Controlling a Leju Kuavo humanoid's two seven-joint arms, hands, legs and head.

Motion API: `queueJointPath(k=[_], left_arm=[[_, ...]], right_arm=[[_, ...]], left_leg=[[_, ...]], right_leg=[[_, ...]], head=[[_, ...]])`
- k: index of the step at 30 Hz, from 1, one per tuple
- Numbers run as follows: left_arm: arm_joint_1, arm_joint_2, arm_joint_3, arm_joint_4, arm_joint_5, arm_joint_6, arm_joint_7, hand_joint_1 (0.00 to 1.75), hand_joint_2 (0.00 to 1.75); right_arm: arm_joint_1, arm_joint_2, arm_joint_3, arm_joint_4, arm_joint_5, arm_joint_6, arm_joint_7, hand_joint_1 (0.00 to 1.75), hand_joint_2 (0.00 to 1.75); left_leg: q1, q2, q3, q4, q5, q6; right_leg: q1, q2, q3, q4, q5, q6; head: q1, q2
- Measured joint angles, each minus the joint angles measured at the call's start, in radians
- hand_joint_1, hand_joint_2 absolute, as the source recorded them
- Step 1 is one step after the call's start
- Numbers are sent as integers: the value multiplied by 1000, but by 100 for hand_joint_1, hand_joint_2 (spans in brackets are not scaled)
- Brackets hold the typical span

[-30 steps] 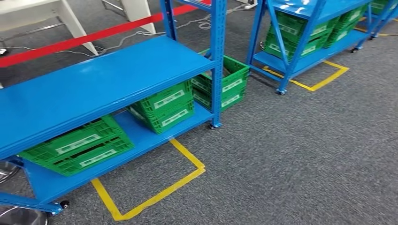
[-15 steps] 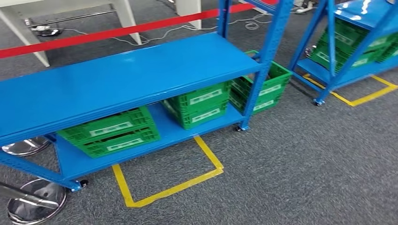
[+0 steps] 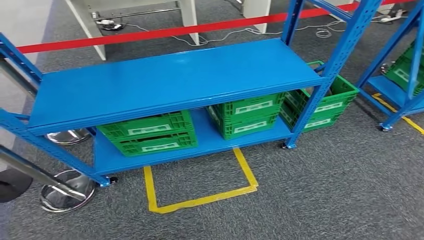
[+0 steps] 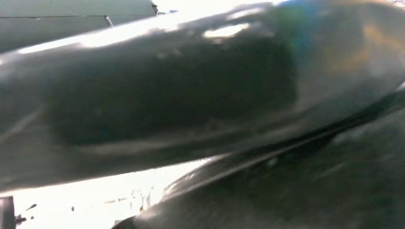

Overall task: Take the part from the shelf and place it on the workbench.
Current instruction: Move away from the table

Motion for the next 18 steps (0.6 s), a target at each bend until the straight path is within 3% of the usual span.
queueJointPath(k=[2,4,5,6,7,9,11,13,14,15,16,18], left_arm=[[-3,0,1,0,0,0,0,0,0],[-5,2,1,0,0,0,1,0,0],[-5,2,1,0,0,0,1,0,0],[-4,3,1,0,0,0,2,0,0],[-3,4,2,0,0,0,2,0,0],[-2,5,2,0,0,0,2,0,0],[-5,5,2,0,-1,0,3,0,0],[-4,4,2,0,-3,0,3,0,0],[-1,3,3,0,-4,0,4,0,0],[1,3,3,0,-5,-1,5,0,0],[0,2,3,0,-6,-2,6,0,0],[-3,0,3,0,-8,-3,6,0,0]], right_arm=[[3,0,0,0,0,0,-1,0,0],[5,0,0,0,0,0,0,0,0],[6,0,0,0,0,0,0,0,0],[6,0,0,0,0,0,0,0,0],[5,0,0,0,0,0,0,0,0],[6,0,0,0,0,0,0,0,0],[6,0,0,0,1,1,-1,0,0],[3,0,0,0,2,1,0,0,0],[1,0,0,0,2,1,0,0,0],[0,0,0,0,3,1,0,0,0],[0,0,0,0,3,0,0,0,0],[-1,0,0,-1,3,-1,1,0,0]], left_leg=[[-1,55,-46,102,-55,-9],[1,75,-104,227,-104,-14],[2,78,-117,254,-105,-14],[2,81,-110,242,-87,-13],[2,87,-85,192,-54,-8],[-8,132,-19,58,2,8],[-19,170,14,-13,11,22],[-21,155,15,-24,6,29],[-18,142,18,-31,10,32],[-14,129,22,-39,14,36],[-9,116,26,-46,18,40],[-4,91,27,-50,21,45]], right_leg=[[1,-28,3,-2,-2,-11],[4,-58,4,-2,-6,-17],[6,-71,6,-2,-8,-18],[7,-83,8,-2,-11,-18],[9,-94,12,-2,-13,-18],[14,-116,20,-2,-22,-14],[20,-138,23,-3,-29,-6],[23,-164,31,-7,-33,4],[23,-163,35,-7,-37,8],[22,-146,32,6,-49,13],[20,-117,17,39,-69,17],[14,-57,-47,163,-125,25]], head=[[-5,0],[-6,0],[-7,0],[-7,0],[-7,0],[-6,0],[-6,0],[-5,0],[-4,0],[-1,0],[2,0],[8,0]])
